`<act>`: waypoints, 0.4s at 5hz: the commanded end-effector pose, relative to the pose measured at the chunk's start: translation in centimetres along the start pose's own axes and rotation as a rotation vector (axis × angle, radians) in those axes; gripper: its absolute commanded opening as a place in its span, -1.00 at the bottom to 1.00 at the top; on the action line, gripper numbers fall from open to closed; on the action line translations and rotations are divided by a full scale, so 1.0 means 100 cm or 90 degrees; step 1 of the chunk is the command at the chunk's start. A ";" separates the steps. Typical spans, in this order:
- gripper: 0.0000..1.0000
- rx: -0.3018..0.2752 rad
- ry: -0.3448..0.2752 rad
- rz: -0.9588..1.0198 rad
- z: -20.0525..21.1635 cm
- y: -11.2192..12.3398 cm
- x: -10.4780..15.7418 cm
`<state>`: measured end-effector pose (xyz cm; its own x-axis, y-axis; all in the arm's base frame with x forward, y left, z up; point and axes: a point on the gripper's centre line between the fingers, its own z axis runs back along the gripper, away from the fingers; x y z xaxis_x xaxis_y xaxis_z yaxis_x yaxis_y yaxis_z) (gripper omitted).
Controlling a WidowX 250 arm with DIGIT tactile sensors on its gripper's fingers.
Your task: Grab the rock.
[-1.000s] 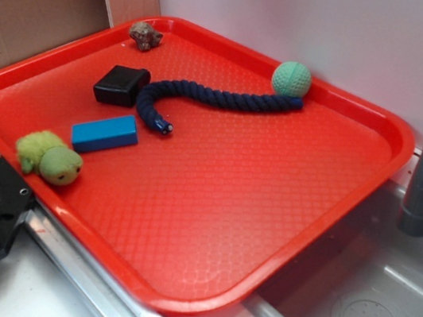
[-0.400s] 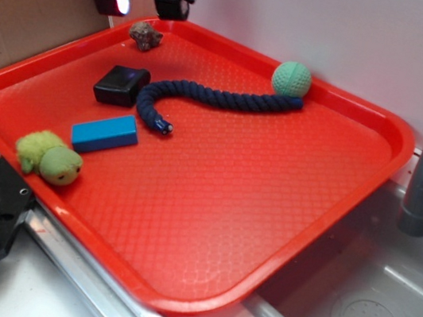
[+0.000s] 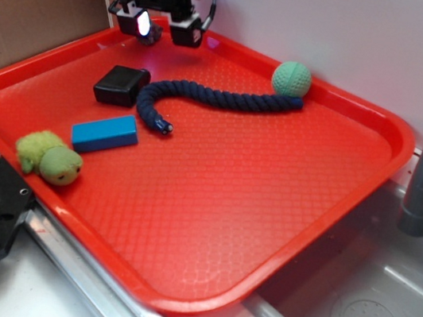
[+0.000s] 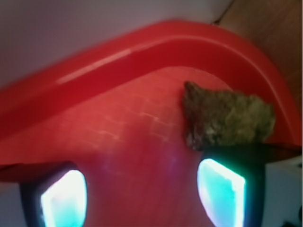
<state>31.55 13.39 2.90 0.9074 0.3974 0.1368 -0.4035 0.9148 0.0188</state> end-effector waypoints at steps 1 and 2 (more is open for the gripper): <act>1.00 0.070 -0.090 0.051 0.051 0.008 -0.011; 1.00 0.073 -0.113 0.083 0.058 0.018 -0.018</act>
<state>28.45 13.15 6.36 0.8405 0.4803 0.2509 -0.5172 0.8492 0.1071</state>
